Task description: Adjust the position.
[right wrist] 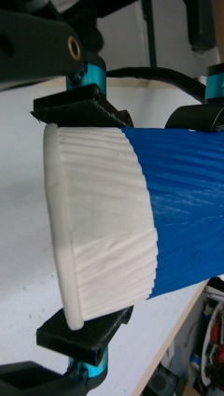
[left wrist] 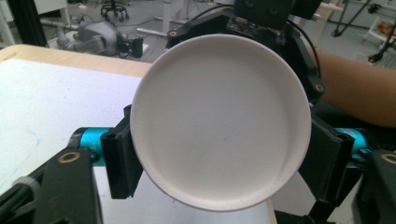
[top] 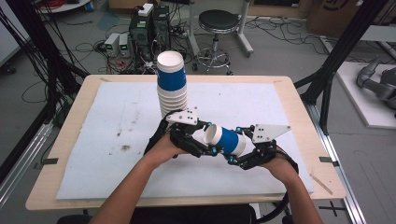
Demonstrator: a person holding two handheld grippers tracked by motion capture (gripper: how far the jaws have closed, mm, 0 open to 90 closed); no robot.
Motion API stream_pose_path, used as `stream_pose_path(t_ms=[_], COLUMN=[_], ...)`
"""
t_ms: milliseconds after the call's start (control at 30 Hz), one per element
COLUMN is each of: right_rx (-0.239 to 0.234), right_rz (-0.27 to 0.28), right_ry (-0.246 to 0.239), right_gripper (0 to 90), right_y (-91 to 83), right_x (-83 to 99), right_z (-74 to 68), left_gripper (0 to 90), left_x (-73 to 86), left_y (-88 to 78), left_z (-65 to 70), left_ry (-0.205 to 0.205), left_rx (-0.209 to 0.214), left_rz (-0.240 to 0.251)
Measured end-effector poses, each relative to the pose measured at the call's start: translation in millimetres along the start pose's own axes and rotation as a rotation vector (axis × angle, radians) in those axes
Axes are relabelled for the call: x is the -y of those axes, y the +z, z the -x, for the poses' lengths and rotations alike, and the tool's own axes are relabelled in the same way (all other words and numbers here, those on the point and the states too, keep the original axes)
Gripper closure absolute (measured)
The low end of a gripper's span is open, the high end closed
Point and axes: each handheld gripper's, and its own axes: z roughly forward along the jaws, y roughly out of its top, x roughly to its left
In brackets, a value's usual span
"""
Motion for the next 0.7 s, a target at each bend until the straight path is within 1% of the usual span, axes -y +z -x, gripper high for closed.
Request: stream_pose_path(t_ms=[67,167,200,300,333,367,433,500,533,567,600,633,667,700], right_rx=[-0.007,-0.018,-0.019,-0.034,-0.036,-0.034,-0.034,-0.022,-0.018,-0.020,-0.016,-0.015,-0.012,-0.023], right_rz=[-0.013,-0.033,-0.035,-0.052,-0.059,-0.065,-0.062,-0.026,-0.010,0.017,0.042,0.063,0.069,0.075], right_ry=[-0.008,-0.027,-0.030,-0.037,-0.043,-0.042,-0.042,-0.029,-0.016,0.009,0.045,0.074,0.088,0.106], right_gripper=[20.4,20.5,20.5,20.5,20.5,20.3,20.0,18.0,17.7,16.5,14.8,14.7,14.7,14.9], right_y=[-1.0,-2.9,-3.3,-2.4,-1.5,-0.7,-0.4,-1.0,-1.2,-0.8,-0.2,1.5,3.6,5.4], right_x=[0.8,1.3,1.3,1.4,1.5,1.5,2.2,3.3,3.8,5.1,6.5,8.6,10.7,12.4], right_z=[0.4,0.6,0.5,0.1,-0.4,-1.0,-0.9,-1.7,-1.8,-1.0,-0.5,0.0,0.4,0.5], left_gripper=[26.6,20.9,20.9,21.2,22.2,27.5,28.8,29.2,29.3,29.4,29.6,29.9,29.9,29.9], left_x=[1.4,1.5,1.4,1.4,1.6,1.6,1.4,1.3,1.1,0.9,0.6,0.4,-0.1,-0.1], left_y=[2.0,3.1,3.3,4.6,4.9,5.2,4.3,2.3,1.4,0.7,0.5,0.7,1.1,1.7], left_z=[0.1,-1.1,-1.2,-0.4,0.1,1.0,0.7,-0.6,-0.8,-0.6,-0.4,-0.1,0.0,0.3], left_ry=[-0.011,-0.044,-0.045,-0.039,-0.030,-0.006,-0.016,-0.018,-0.023,-0.019,-0.022,-0.036,-0.038,-0.038], left_rx=[0.003,0.007,0.014,0.022,0.040,0.037,0.039,0.040,0.038,0.030,0.031,0.039,0.046,0.045], left_rz=[0.002,0.015,0.022,0.024,0.022,0.021,0.032,0.056,0.085,0.106,0.135,0.166,0.179,0.180])
